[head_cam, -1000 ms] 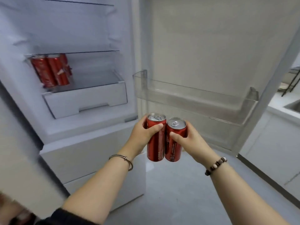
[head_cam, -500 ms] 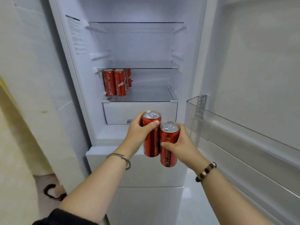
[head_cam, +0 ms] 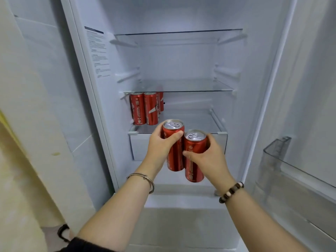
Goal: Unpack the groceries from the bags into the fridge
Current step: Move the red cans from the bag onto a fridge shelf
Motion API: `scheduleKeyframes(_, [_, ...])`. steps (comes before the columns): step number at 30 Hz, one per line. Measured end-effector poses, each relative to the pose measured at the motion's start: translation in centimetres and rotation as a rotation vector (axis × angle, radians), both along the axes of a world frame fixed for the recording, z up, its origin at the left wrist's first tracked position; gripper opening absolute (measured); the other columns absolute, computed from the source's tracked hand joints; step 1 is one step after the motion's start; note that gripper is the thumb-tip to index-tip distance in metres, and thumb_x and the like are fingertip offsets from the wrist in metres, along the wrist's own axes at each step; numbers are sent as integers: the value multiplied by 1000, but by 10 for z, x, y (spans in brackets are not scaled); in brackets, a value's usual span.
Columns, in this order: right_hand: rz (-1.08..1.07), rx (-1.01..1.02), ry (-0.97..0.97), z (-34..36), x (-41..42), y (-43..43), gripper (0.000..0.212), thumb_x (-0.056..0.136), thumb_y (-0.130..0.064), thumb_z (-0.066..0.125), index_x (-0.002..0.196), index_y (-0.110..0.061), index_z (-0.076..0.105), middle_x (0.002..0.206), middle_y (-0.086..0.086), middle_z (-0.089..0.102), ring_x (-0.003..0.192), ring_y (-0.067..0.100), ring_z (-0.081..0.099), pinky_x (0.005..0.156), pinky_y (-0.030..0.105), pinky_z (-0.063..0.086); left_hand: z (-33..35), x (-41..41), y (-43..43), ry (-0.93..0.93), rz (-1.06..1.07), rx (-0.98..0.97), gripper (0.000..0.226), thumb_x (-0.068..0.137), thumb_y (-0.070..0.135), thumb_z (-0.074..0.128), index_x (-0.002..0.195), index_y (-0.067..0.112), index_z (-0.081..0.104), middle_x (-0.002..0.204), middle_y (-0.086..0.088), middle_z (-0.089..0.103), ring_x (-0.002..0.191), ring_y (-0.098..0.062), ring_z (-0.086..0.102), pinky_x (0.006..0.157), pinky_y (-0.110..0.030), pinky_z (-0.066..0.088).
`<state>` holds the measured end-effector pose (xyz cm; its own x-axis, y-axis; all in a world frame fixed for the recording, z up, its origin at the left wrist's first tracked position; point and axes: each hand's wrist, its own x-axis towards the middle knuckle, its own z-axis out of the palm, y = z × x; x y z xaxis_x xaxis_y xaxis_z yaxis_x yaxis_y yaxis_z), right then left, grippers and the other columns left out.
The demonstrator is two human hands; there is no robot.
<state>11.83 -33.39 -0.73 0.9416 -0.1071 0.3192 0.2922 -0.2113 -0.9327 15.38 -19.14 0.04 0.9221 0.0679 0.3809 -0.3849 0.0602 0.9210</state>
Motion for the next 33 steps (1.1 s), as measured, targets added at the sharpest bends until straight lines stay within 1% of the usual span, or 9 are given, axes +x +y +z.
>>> scheduleKeyframes(5, [-84, 28, -67, 19, 56, 19, 58, 64, -13, 85, 113, -25, 55, 104, -12, 65, 93, -1, 62, 80, 19, 48, 23, 61, 17, -59, -55, 31, 36, 79, 12, 73, 113, 18, 63, 106, 4, 70, 99, -9, 65, 87, -27, 51])
scheduleKeyframes(8, [-125, 34, -134, 30, 87, 31, 61, 63, -13, 85, 116, -24, 56, 105, -14, 65, 94, -3, 62, 79, 15, 48, 33, 94, 28, -98, -79, 62, 35, 80, 14, 73, 113, 16, 62, 107, 2, 70, 101, -10, 65, 90, -29, 51])
scheduleKeyframes(10, [-137, 50, -164, 34, 106, 36, 61, 63, -12, 85, 116, -23, 57, 107, -11, 65, 97, 0, 62, 82, 19, 49, 34, 113, 35, -115, -83, 79, 32, 80, 14, 73, 110, 19, 63, 105, 3, 70, 99, -8, 65, 87, -26, 50])
scheduleKeyframes(13, [-156, 66, -164, 38, 130, 41, 61, 64, -11, 85, 117, -22, 56, 107, -10, 65, 96, 3, 63, 83, 23, 51, 31, 136, 42, -101, -89, 100, 30, 80, 13, 72, 107, 22, 63, 103, 5, 70, 96, -5, 65, 84, -23, 49])
scheduleKeyframes(17, [-171, 54, -156, 36, 155, 45, 59, 64, -9, 84, 115, -19, 57, 104, -10, 66, 92, 0, 63, 78, 19, 50, 24, 157, 45, -69, -73, 111, 30, 80, 16, 72, 108, 23, 62, 104, 5, 69, 98, -7, 65, 88, -28, 51])
scheduleKeyframes(21, [-177, 44, -126, 29, 177, 45, 61, 65, -11, 84, 118, -20, 56, 104, -10, 65, 93, 2, 63, 79, 22, 51, 24, 172, 45, -46, -32, 115, 28, 82, 21, 71, 104, 32, 59, 103, 11, 67, 96, -1, 63, 84, -22, 49])
scheduleKeyframes(29, [-161, 17, -92, 27, 209, 46, 59, 66, -18, 84, 119, -20, 56, 104, -10, 67, 94, 4, 64, 80, 26, 52, 22, 193, 42, -1, 9, 154, 42, 82, 27, 71, 120, 25, 55, 106, 12, 66, 99, 0, 61, 87, -24, 49])
scheduleKeyframes(31, [-150, 10, -72, 26, 213, 45, 58, 68, -19, 83, 119, -22, 55, 104, -12, 66, 93, 1, 63, 80, 24, 51, 19, 194, 41, 13, 1, 171, 50, 83, 26, 70, 128, 25, 48, 110, 13, 63, 101, 0, 60, 84, -19, 49])
scheduleKeyframes(33, [-131, 3, -50, 24, 215, 42, 58, 69, -21, 82, 120, -23, 54, 105, -12, 65, 95, 1, 62, 81, 25, 51, 17, 192, 42, 20, -21, 196, 57, 84, 24, 69, 134, 26, 42, 114, 15, 59, 102, 4, 57, 76, -10, 48])
